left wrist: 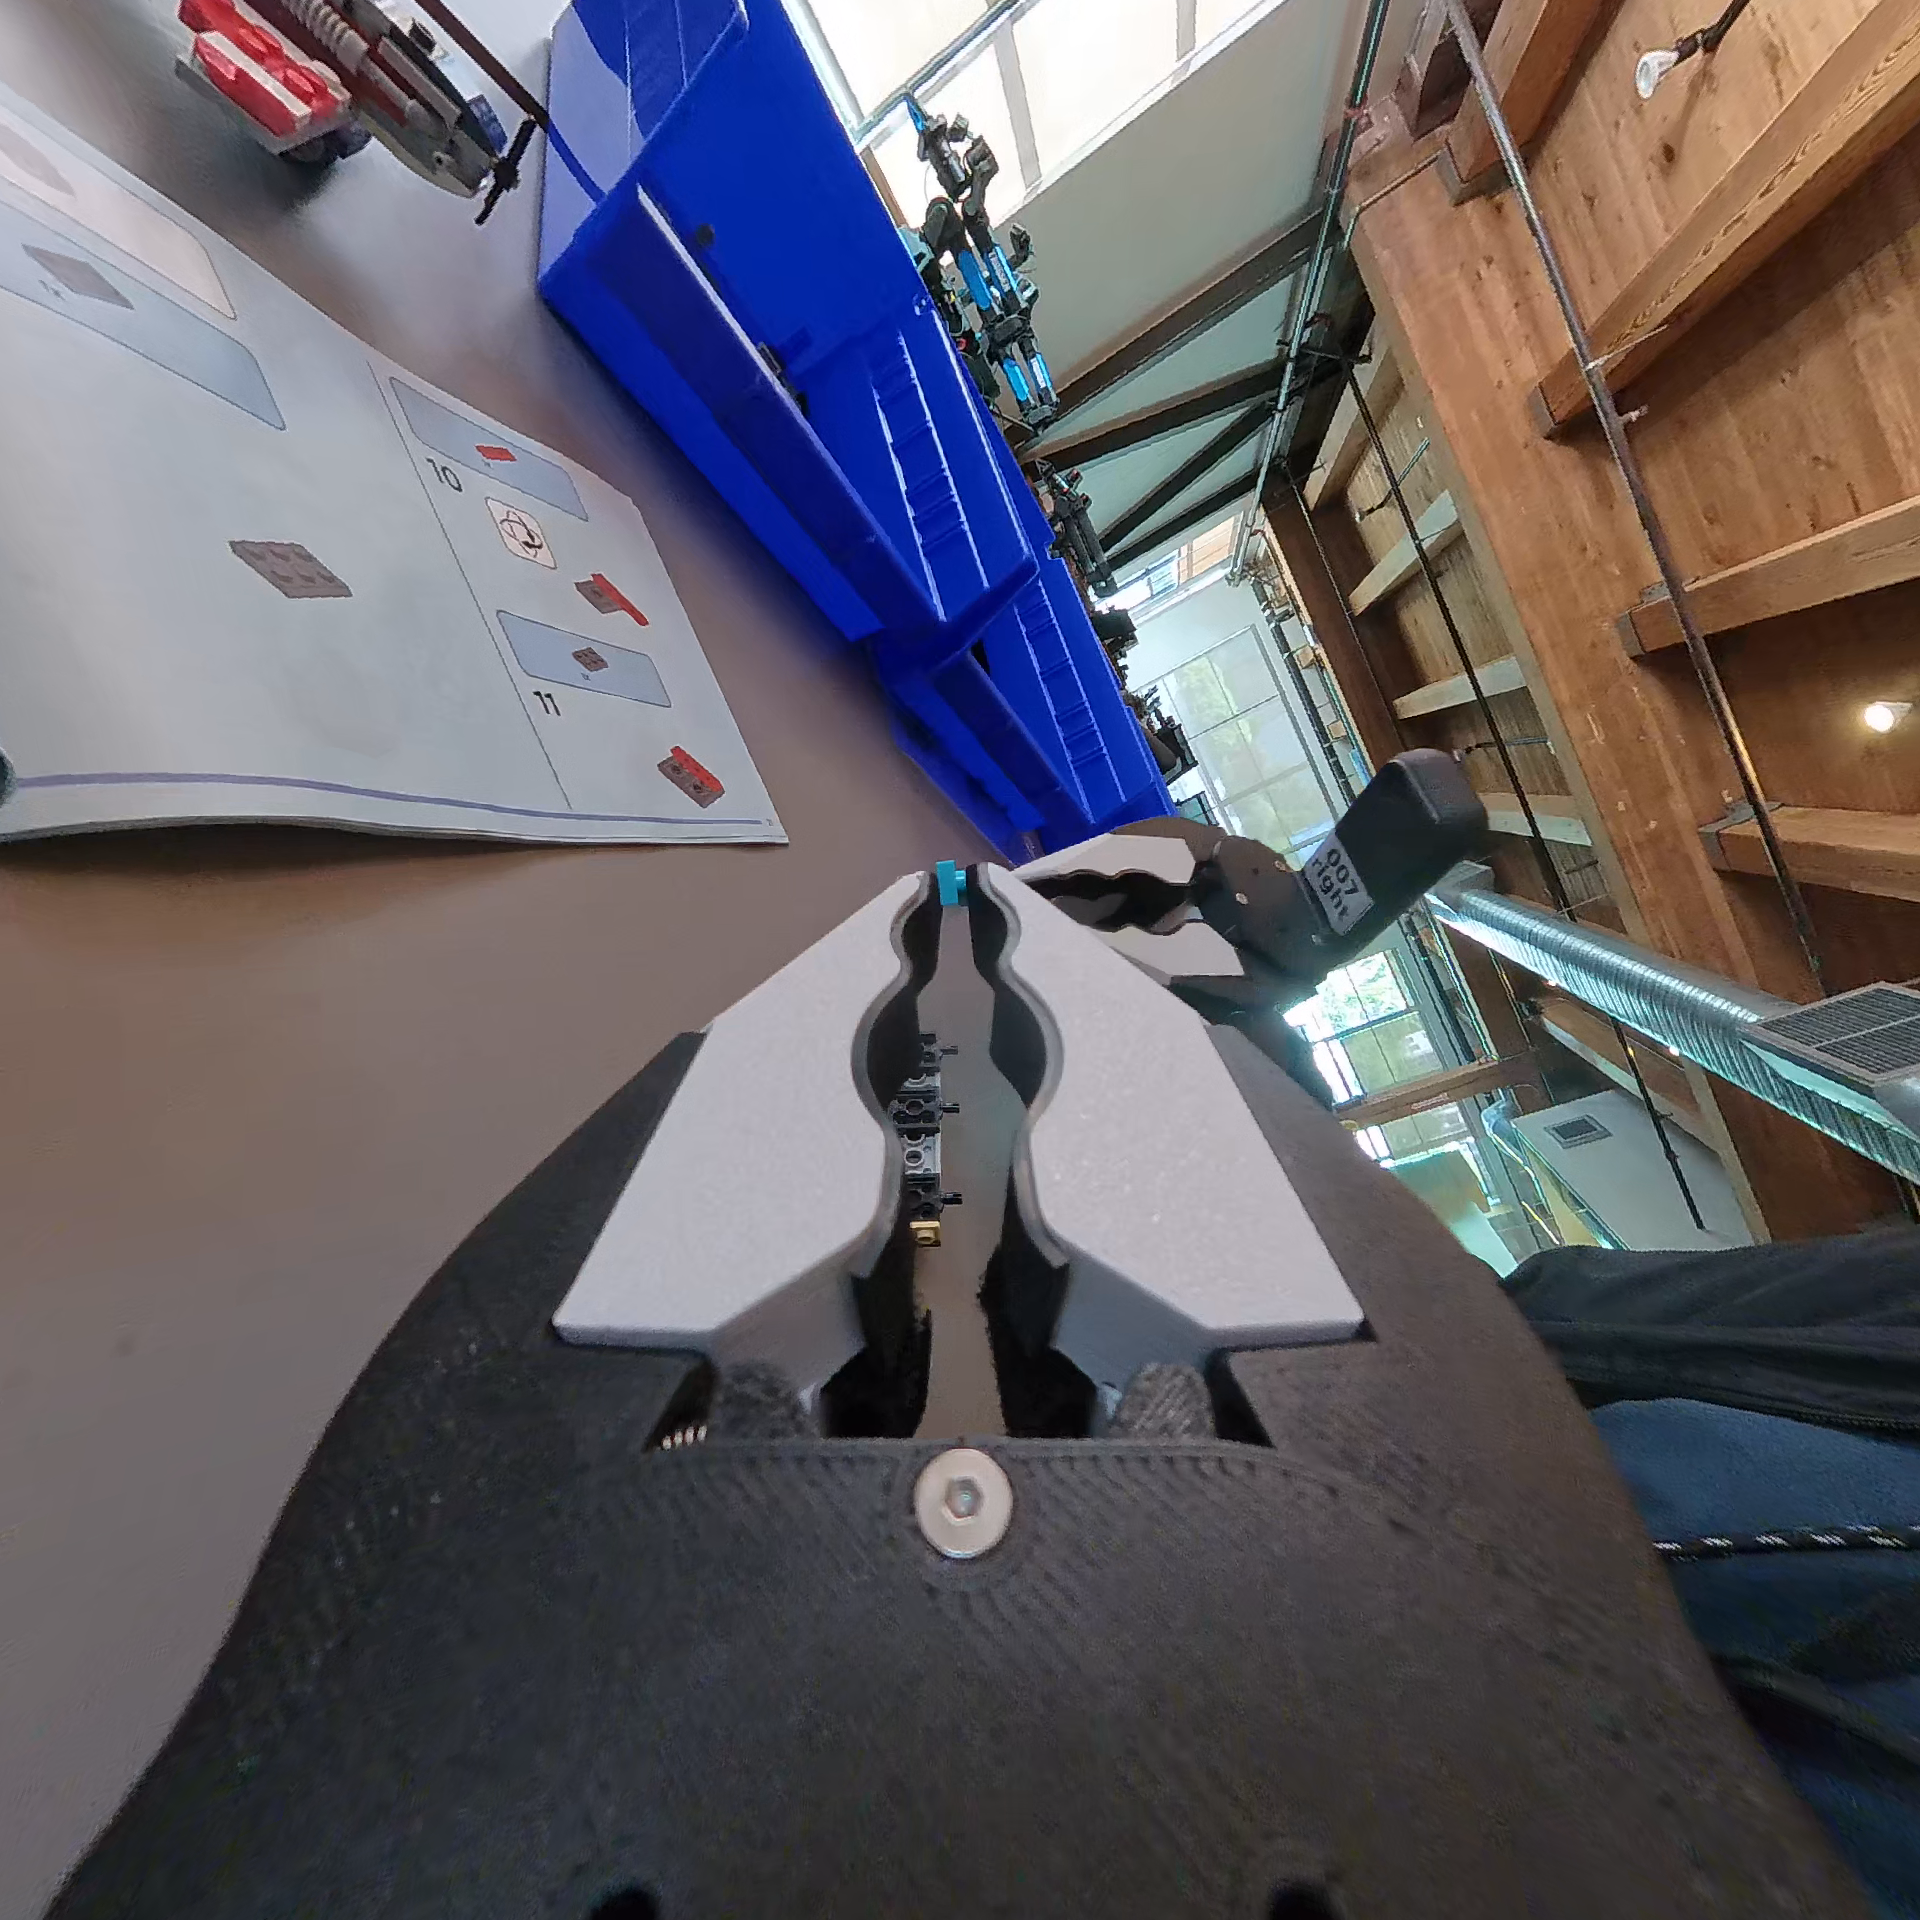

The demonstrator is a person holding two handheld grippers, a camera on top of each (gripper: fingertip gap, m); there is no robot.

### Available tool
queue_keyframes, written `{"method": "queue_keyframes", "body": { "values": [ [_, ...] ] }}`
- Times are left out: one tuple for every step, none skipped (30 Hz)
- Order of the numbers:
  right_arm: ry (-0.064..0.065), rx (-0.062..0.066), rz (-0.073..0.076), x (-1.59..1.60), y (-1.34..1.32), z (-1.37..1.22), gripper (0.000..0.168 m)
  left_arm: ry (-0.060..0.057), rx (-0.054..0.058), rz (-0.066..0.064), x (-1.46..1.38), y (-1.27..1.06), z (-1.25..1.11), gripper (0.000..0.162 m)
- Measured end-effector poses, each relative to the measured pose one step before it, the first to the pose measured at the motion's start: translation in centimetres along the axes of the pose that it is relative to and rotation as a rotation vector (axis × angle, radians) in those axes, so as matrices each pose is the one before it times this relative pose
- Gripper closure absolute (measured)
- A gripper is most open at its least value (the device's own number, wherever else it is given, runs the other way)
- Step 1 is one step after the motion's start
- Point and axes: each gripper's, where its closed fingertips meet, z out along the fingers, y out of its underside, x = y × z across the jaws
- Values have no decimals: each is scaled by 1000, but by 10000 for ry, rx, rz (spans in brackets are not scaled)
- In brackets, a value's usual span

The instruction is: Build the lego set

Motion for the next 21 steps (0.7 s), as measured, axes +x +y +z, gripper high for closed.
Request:
{"method": "queue_keyframes", "body": {
  "values": [
    [-45,-103,58,-4,412,84,147,3,0,-15,-13,-8,-7,158],
    [-84,-127,41,-73,432,204,147,4,-1,-20,-5,-1,0,158],
    [-88,-117,-13,-86,398,303,147,2,-8,-13,-1,26,17,158],
    [-70,-130,-22,-22,400,411,147,-3,-13,-7,-17,27,20,158],
    [-93,-191,21,-27,423,485,147,0,-17,0,0,36,46,158],
    [-134,-189,-2,-96,329,492,145,7,-16,5,26,33,25,158],
    [-135,-151,-53,-150,199,479,145,1,-15,6,29,32,32,158],
    [-71,-151,-88,-76,115,431,144,-6,-15,12,16,33,18,158],
    [-5,-208,-131,27,67,358,144,-11,-12,16,18,15,-3,158],
    [3,-128,-190,11,-71,299,145,-13,-3,14,8,8,-10,158],
    [-63,-73,-187,-92,-153,262,147,-9,4,8,-1,-14,-13,158],
    [-152,-90,-151,-245,-147,234,153,-5,4,4,-6,-15,-19,158],
    [-34,-73,-155,-90,-174,145,159,-9,1,3,-18,-7,-7,158],
    [157,30,-186,148,-341,-11,159,-16,-1,2,-40,-3,-29,158],
    [141,174,-152,111,-582,-204,159,-20,2,1,-47,-6,-41,158],
    [17,305,-41,-55,-787,-352,159,-18,5,2,-48,-17,-46,158],
    [-39,433,27,-115,-991,-457,159,-14,12,0,-40,-42,-57,158],
    [14,456,56,-36,-1014,-490,159,-6,16,-4,-26,-48,-54,158],
    [68,371,57,74,-855,-455,158,8,11,-8,-20,-32,-28,158],
    [88,286,40,117,-685,-396,156,13,4,-14,-4,-19,-11,158],
    [47,190,23,58,-485,-303,152,10,-3,-13,-10,6,14,158]
  ]
}}
